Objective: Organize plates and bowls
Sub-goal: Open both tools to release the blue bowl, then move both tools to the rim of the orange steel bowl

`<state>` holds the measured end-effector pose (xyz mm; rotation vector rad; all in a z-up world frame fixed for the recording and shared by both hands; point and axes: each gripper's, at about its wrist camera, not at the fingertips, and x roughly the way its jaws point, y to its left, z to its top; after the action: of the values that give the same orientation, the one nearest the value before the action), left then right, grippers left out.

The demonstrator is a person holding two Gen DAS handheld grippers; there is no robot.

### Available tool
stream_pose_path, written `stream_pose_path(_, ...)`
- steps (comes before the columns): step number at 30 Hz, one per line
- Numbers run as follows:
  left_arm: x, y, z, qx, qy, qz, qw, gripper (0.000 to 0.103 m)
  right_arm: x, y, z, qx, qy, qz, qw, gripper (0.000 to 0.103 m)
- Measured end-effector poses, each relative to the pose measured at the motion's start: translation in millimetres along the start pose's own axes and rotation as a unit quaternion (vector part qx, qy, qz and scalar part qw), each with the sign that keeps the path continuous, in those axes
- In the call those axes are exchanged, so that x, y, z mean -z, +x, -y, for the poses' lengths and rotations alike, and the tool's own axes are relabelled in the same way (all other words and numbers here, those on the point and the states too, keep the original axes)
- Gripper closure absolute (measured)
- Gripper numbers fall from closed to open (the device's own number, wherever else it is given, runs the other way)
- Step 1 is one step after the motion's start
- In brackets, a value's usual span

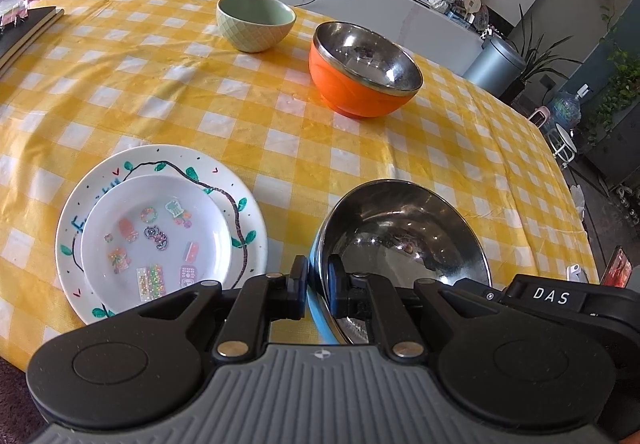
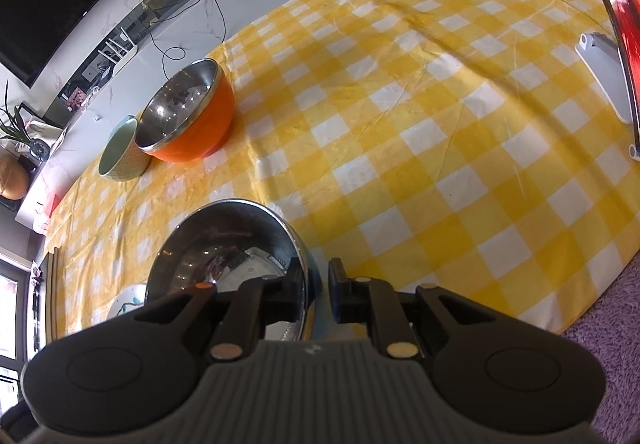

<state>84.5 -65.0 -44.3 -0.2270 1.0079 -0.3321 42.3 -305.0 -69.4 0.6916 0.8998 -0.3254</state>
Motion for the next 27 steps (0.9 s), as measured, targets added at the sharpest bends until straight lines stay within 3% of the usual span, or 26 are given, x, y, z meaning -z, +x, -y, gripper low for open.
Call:
stream_pose_path(2, -0.6, -1.2, -0.1, -0.001, 0.001, 0.003, 1.0000, 0.084, 0.2, 0.6, -0.2, -0.001, -0.001, -0.003, 1.000, 0.085)
stream_pose_path(3, -0.8, -2.2, 0.0, -0.001, 0.002, 0.005, 1.0000, 0.078, 0.1, 0.5, -0.4, -0.003, -0.002, -0.003, 1.000, 0.076)
stream_pose_path(10, -3.6, -15.3, 4.7, 0.002, 0.020, 0.034, 0.9992, 0.061, 0.4, -12.9, -6.0, 0.005, -0.024, 0.033, 0.999, 0.061)
stream_pose_path(18, -18.3, -29.5, 5.5, -0.003, 0.039, 0.067, 0.9970, 0.059, -5.9, -31.5, -13.5, 0.008, -0.048, 0.082, 0.995, 0.055)
stream_pose_path(27, -48.4, -33.9, 9.9, -0.005, 0.056, 0.088, 0.9945, 0.058, -23.7, -27.9, -25.7, -0.006, -0.063, 0.085, 0.994, 0.055)
